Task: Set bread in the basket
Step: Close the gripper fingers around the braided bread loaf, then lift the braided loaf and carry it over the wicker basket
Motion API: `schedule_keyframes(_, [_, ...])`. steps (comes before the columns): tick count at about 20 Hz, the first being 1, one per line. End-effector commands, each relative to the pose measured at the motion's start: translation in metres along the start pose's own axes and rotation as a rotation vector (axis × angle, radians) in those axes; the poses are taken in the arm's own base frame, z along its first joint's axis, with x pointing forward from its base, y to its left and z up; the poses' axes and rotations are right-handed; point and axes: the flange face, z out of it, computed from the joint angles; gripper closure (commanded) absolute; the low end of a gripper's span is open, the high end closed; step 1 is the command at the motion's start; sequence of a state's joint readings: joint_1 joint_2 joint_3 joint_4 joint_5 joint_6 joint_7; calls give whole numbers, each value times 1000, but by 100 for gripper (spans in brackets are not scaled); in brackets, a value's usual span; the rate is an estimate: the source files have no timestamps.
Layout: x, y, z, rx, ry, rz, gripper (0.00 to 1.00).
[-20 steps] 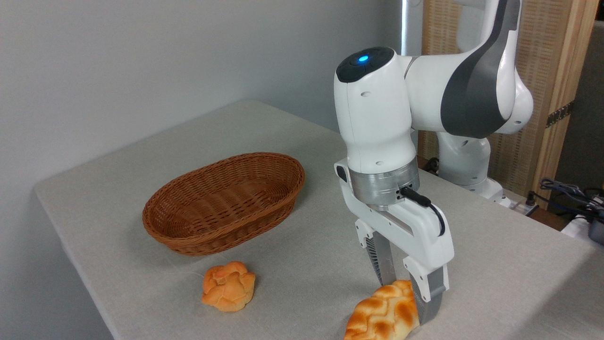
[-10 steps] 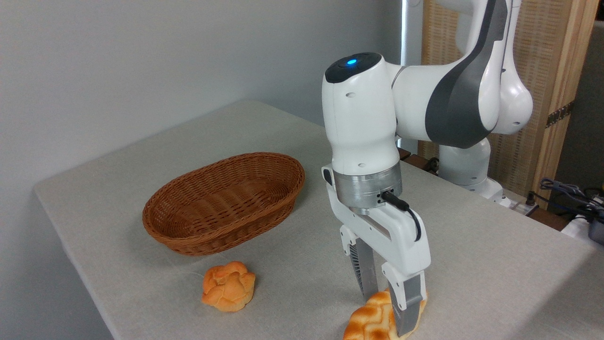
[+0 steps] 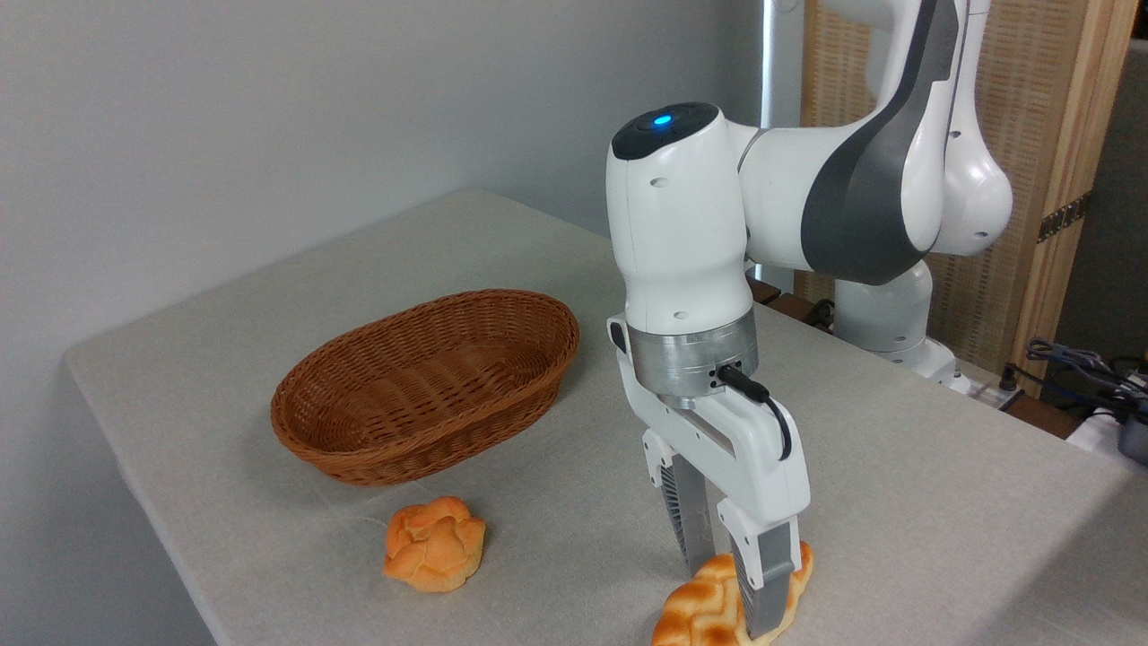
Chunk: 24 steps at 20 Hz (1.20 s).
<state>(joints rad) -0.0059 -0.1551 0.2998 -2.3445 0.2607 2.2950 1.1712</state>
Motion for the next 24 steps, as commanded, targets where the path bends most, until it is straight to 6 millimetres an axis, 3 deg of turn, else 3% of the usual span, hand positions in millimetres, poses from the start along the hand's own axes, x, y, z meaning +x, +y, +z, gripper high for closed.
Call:
schedule_keyframes(1, [3, 1, 0, 14, 3, 26, 83])
schedule_keyframes(8, [12, 1, -14, -13, 66, -51, 84])
schedule_keyframes(10, [28, -4, -38, -52, 117, -95, 84])
schedule_keyframes(12, [39, -14, -77, -80, 127, -148, 83])
schedule_keyframes(15, [90, -11, -139, -116, 211, -225, 83])
schedule_keyframes(17, [125, -1, -180, -109, 260, -237, 83])
schedule_keyframes(19, [165, 17, -209, -103, 283, -211, 80])
schedule_keyframes(21, [209, 44, -212, -117, 267, -221, 76])
schedule_keyframes(24, [262, 80, -197, -143, 220, -186, 76])
